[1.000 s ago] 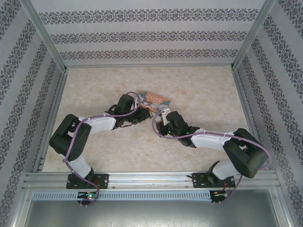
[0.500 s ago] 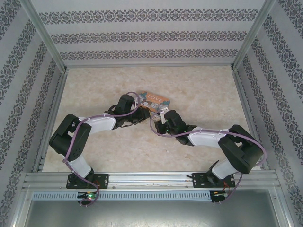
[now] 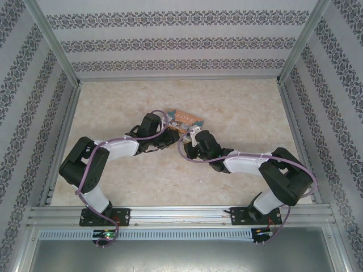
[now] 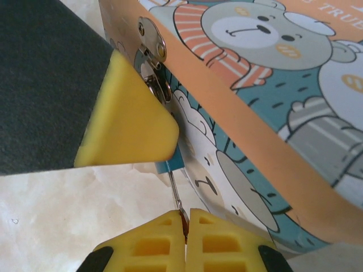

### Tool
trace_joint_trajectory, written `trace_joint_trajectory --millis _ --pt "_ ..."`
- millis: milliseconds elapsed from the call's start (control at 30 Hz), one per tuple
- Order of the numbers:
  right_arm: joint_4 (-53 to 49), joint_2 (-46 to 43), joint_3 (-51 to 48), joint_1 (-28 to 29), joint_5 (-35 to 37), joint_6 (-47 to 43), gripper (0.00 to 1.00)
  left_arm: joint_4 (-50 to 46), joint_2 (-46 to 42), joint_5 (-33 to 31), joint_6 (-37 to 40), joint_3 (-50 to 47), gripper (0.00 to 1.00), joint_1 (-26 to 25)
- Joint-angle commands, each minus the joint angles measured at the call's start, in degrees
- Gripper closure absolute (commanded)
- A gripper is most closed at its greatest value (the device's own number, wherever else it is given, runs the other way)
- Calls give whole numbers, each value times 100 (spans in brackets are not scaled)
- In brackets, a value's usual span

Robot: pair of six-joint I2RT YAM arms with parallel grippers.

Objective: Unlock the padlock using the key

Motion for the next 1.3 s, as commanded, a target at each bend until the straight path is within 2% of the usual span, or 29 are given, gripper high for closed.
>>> trace_joint_trajectory --millis 0,800,1267 --pt "188 94 159 78 134 -65 100 150 -135 110 -81 199 81 -65" --pt "1245 272 70 77 264 -343 100 127 -121 212 -138 267 81 -65" --pt "1658 609 598 74 -33 -787 100 153 -87 408 -165 286 81 -65"
